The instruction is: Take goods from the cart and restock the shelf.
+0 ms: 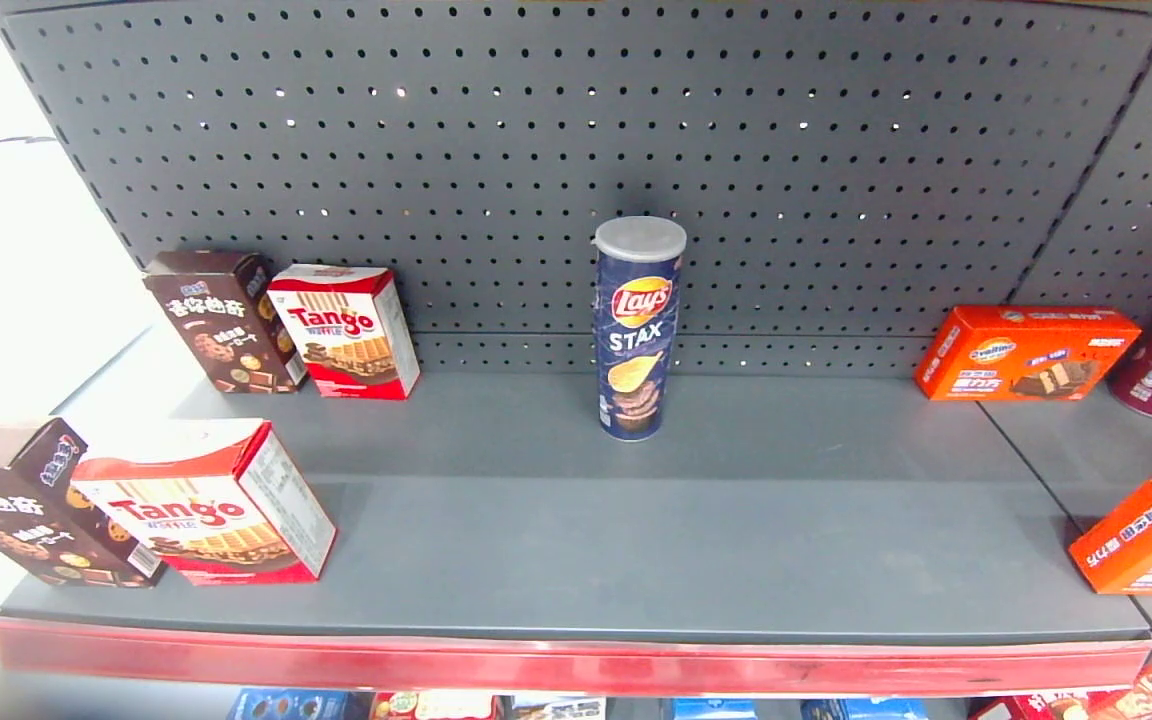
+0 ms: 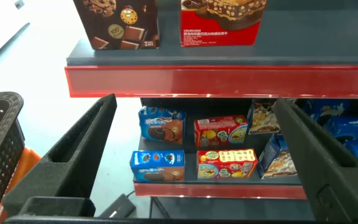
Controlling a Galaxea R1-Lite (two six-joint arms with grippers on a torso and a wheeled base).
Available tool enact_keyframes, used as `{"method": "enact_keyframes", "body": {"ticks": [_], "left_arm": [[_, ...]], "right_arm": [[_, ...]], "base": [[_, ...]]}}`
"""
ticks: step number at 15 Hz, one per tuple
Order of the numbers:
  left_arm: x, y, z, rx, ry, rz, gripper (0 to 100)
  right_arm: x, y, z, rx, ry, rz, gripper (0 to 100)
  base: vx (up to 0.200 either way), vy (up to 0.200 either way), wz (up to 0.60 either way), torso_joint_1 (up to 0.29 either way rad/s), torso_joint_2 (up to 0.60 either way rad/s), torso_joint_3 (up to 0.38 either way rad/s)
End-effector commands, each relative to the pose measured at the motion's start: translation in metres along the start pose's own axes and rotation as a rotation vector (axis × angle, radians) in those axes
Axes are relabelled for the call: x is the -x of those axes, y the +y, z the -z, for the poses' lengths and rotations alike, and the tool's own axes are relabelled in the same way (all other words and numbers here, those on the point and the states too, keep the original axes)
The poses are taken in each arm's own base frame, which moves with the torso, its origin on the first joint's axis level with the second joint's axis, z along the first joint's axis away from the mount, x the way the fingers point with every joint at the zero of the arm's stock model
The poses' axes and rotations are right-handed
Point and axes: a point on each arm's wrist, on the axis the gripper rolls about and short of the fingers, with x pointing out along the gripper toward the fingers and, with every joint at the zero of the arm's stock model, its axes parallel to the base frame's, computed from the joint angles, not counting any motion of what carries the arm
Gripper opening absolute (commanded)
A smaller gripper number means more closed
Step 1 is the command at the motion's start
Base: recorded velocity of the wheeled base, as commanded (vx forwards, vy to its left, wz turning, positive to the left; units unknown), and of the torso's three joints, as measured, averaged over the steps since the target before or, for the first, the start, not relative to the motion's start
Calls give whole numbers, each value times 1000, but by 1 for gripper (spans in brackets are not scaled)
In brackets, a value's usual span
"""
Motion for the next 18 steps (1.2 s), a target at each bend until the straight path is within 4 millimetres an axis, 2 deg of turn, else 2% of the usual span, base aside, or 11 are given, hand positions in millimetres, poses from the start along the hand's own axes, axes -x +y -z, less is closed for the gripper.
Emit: {"method": "enact_keyframes", "body": {"ticks": [1,5,17,18], "left_arm": [[0,0,0,0,1,0,100],[0,0,0,0,1,-2,100],[0,0,0,0,1,0,100],[0,0,0,0,1,0,100]], "right_arm": [[0,0,0,2,1,-2,100],[0,0,0,2,1,0,100],[0,0,0,2,1,0,100],[0,0,0,0,1,3,100]], "base": [[0,0,0,0,0,0],[0,0,0,0,0,0],[0,0,600,5,2,2],[0,0,0,0,0,0]]}}
